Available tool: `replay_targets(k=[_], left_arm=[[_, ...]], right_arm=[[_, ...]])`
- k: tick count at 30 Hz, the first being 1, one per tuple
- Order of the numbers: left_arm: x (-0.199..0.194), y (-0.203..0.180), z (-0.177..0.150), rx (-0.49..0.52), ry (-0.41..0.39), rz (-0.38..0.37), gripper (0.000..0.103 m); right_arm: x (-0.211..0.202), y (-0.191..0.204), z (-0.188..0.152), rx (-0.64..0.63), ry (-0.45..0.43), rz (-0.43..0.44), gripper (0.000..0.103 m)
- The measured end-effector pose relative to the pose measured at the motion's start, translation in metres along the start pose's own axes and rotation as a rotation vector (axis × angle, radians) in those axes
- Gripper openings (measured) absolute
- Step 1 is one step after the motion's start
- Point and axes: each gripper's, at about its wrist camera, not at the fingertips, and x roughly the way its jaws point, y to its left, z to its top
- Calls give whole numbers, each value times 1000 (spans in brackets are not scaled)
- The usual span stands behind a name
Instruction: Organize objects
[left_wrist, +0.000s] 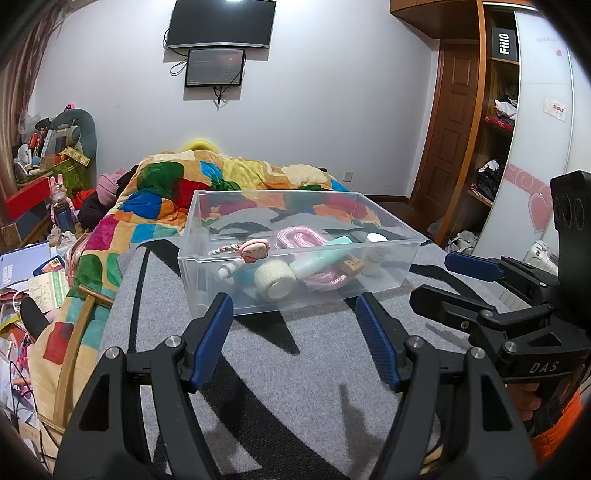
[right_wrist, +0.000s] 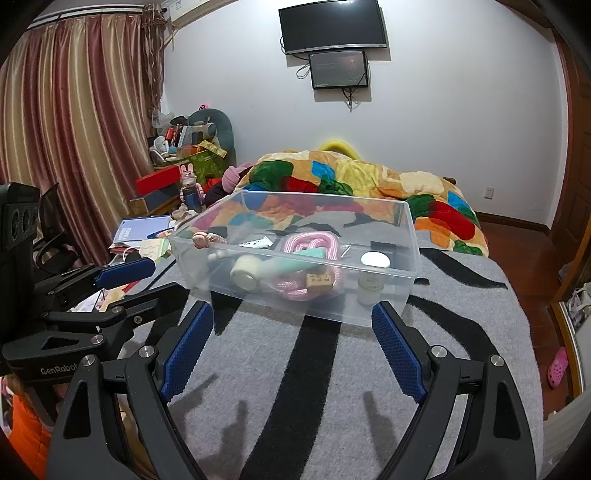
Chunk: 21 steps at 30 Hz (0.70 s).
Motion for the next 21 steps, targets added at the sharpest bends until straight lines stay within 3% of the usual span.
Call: replay_targets(k=[17, 21], left_arm=[[0, 0, 0, -1, -1, 0, 74], [-1, -1, 0, -6, -6, 2, 81]], right_arm=[[0, 1, -1, 0, -1, 1, 86], [0, 1, -1, 1, 0, 2, 86]])
